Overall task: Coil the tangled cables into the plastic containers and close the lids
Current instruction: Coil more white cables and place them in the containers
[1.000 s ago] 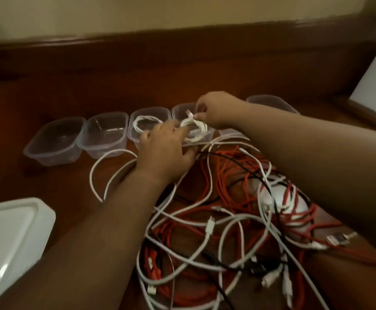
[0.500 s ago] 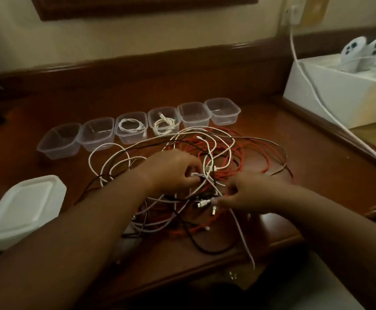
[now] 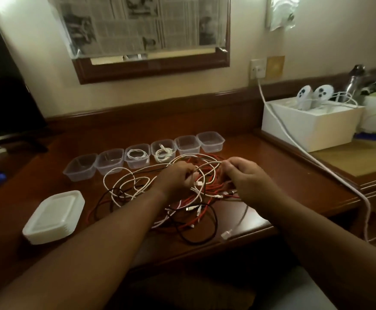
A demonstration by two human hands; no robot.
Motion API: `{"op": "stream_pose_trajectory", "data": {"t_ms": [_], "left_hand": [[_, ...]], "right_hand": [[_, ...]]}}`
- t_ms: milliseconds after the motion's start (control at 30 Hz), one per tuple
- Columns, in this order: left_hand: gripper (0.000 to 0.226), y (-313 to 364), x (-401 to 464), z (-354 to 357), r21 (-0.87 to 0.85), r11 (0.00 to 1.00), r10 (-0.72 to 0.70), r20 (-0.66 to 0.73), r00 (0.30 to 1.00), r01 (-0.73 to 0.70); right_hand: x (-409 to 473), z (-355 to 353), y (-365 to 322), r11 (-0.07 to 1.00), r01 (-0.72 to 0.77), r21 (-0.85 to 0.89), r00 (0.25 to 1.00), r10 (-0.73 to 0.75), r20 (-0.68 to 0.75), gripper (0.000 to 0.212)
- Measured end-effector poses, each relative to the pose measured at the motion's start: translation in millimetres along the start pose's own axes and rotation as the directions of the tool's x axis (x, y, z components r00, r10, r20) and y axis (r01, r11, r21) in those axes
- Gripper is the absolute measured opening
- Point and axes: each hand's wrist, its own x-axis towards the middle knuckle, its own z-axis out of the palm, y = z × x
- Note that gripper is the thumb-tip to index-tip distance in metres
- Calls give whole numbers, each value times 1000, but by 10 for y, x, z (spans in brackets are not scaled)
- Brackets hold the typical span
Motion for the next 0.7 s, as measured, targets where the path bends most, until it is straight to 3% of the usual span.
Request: {"op": "stream_pose_trajectory", "data": {"t_ms": [67,133,233,300,400,500,600,633,700], "left_hand": [[20,9,22,-46,-48,998,-47,-20,999,46],[16,34,22,-82,-84,994,-75,-27,997,72],[10,35,11,-112,-97,986,-140,-58,988,134],[8,28,-1,-128,-114,982,-161,-82,984,151],[4,51,8,-205,-128,987,-121,-187,975,98],[13,77,46,-359,-82,996,-59,-324,944,34],[20,71,92,-502,117,993,61,-377,924,-17],[19,62,104,-539,160,987,75,-372,925,-15],[15,29,113,-586,195,981,72,-354,933,-2]], "right_hand": [[10,-58,-138,931,-47,362,999,52,-3,28],[48,-100,-224,806,-42,591,999,40,16,32],[76,-93,-332,647,-66,760,997,5,82,38],[95,-62,-377,665,-62,745,997,12,72,32],[169,-23,-382,866,-17,500,1000,20,-2,17],[280,14,-403,1000,-12,4,1000,12,-24,26],[407,66,-442,874,12,-485,993,46,107,57],[454,86,-459,812,29,-583,981,89,173,53],[529,123,-506,730,82,-679,947,155,280,23]]}}
